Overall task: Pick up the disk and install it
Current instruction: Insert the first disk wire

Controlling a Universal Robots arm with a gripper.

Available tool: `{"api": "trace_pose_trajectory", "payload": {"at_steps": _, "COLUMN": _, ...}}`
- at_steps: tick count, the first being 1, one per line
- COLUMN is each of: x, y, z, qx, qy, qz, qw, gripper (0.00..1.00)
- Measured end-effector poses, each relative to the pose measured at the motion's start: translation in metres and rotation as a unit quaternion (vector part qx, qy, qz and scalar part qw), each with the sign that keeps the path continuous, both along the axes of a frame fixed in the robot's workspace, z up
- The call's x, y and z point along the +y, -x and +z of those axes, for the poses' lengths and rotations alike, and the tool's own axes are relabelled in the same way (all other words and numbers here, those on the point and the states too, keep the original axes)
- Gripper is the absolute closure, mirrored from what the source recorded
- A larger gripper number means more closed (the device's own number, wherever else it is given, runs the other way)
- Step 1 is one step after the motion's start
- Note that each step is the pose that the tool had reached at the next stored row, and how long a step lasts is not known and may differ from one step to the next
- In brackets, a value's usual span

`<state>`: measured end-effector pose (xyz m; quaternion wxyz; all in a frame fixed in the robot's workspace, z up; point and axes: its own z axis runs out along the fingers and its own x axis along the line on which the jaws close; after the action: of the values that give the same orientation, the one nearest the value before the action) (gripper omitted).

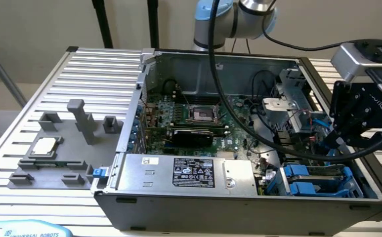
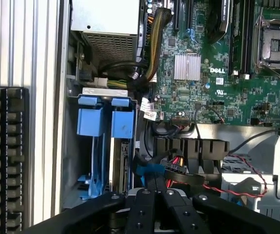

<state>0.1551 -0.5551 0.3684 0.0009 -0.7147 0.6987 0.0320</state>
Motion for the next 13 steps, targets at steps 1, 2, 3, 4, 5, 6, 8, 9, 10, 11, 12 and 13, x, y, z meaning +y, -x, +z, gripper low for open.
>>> {"api": "trace_pose_trajectory", "payload": {"at_steps": 1, "x": 0.0, "y": 0.0, "z": 0.0036, "qx": 0.0, "qy": -0.0001, "qz": 0.0, "qw": 1.0, "gripper": 0.89}}
{"api": "trace_pose_trajectory", "payload": {"at_steps": 2, "x": -0.0001, "y": 0.0, "z": 0.0064, "qx": 0.0, "qy": 0.0, "qz": 0.0, "qw": 1.0, "gripper": 0.89}}
{"api": "trace_pose_trajectory", "payload": {"at_steps": 3, "x": -0.0006, "y": 0.0, "z": 0.0083, "qx": 0.0, "qy": -0.0002, "qz": 0.0, "qw": 1.0, "gripper": 0.89}}
{"api": "trace_pose_trajectory", "payload": {"at_steps": 4, "x": -0.0017, "y": 0.0, "z": 0.0094, "qx": 0.0, "qy": -0.0004, "qz": 0.0, "qw": 1.0, "gripper": 0.89}}
{"api": "trace_pose_trajectory", "payload": {"at_steps": 5, "x": -0.0034, "y": -0.001, "z": 0.0102, "qx": 0.0003, "qy": -0.0004, "qz": 0.0, "qw": 1.0, "gripper": 0.89}}
{"api": "trace_pose_trajectory", "payload": {"at_steps": 6, "x": -0.0056, "y": -0.002, "z": 0.0106, "qx": 0.0009, "qy": -0.0005, "qz": 0.0, "qw": 1.0, "gripper": 0.89}}
{"api": "trace_pose_trajectory", "payload": {"at_steps": 8, "x": -0.0095, "y": -0.005, "z": 0.0112, "qx": 0.0024, "qy": -0.0006, "qz": 0.0, "qw": 1.0, "gripper": 0.89}}
{"api": "trace_pose_trajectory", "payload": {"at_steps": 9, "x": -0.0115, "y": -0.007, "z": 0.0115, "qx": 0.0032, "qy": -0.0006, "qz": 0.0, "qw": 1.0, "gripper": 0.89}}
{"api": "trace_pose_trajectory", "payload": {"at_steps": 10, "x": -0.013, "y": -0.01, "z": 0.0119, "qx": 0.004, "qy": -0.0008, "qz": 0.0, "qw": 1.0, "gripper": 0.89}}
{"api": "trace_pose_trajectory", "payload": {"at_steps": 11, "x": -0.0143, "y": -0.012, "z": 0.0125, "qx": 0.0047, "qy": -0.0009, "qz": 0.0, "qw": 1.0, "gripper": 0.89}}
{"api": "trace_pose_trajectory", "payload": {"at_steps": 12, "x": -0.0155, "y": -0.015, "z": 0.013, "qx": 0.0055, "qy": -0.0011, "qz": 0.0, "qw": 1.0, "gripper": 0.89}}
{"api": "trace_pose_trajectory", "payload": {"at_steps": 13, "x": -0.0167, "y": -0.018, "z": 0.0136, "qx": 0.0064, "qy": -0.0012, "qz": 0.0, "qw": 1.0, "gripper": 0.89}}
